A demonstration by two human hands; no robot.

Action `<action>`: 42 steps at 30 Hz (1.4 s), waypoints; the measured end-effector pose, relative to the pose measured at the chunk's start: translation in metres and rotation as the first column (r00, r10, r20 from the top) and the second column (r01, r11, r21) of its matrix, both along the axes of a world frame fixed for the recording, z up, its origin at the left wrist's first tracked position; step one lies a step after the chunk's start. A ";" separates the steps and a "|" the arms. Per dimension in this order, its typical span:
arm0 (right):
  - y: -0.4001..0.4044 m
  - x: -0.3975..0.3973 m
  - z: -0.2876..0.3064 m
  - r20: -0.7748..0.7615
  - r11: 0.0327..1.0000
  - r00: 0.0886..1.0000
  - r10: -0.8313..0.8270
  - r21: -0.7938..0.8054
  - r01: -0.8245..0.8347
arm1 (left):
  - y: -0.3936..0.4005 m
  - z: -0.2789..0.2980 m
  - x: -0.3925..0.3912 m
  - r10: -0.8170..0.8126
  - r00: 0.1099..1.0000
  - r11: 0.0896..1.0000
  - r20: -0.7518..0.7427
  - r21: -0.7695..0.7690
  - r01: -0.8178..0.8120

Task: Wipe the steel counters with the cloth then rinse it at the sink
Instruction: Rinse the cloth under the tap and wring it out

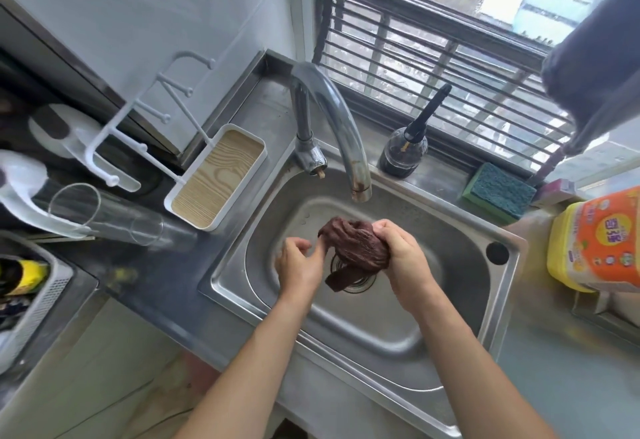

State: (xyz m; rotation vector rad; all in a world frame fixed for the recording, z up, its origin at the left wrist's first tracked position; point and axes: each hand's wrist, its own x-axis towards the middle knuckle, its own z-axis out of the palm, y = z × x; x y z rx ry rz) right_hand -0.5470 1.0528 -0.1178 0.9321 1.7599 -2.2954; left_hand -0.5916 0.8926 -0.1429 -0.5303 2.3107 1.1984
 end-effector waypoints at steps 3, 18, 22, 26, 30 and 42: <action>0.004 0.001 0.008 0.049 0.993 0.992 0.116 -0.006 -0.116 | 0.011 0.018 -0.004 0.039 0.905 0.832 0.424 0.488 -0.264; 0.020 0.017 0.008 0.006 0.815 0.942 0.336 0.499 -0.294 | 0.021 0.040 -0.002 -0.107 0.980 0.781 0.167 0.625 -0.021; 0.018 0.014 0.015 -0.076 0.821 0.965 0.250 0.545 -0.170 | 0.021 0.038 -0.008 0.028 0.996 0.820 0.082 0.568 -0.070; 0.017 0.013 0.018 -0.018 0.874 0.986 0.164 0.466 -0.137 | 0.018 0.039 -0.010 0.055 0.987 0.753 0.150 0.643 -0.139; 0.020 0.013 0.018 -0.062 0.981 0.998 -0.007 0.194 0.019 | 0.019 0.043 -0.008 0.060 0.979 0.735 0.197 0.655 -0.177; 0.030 0.011 0.034 0.258 0.900 0.928 0.270 -0.409 -0.148 | -0.004 0.050 -0.009 -0.144 0.976 0.740 0.164 0.673 -0.004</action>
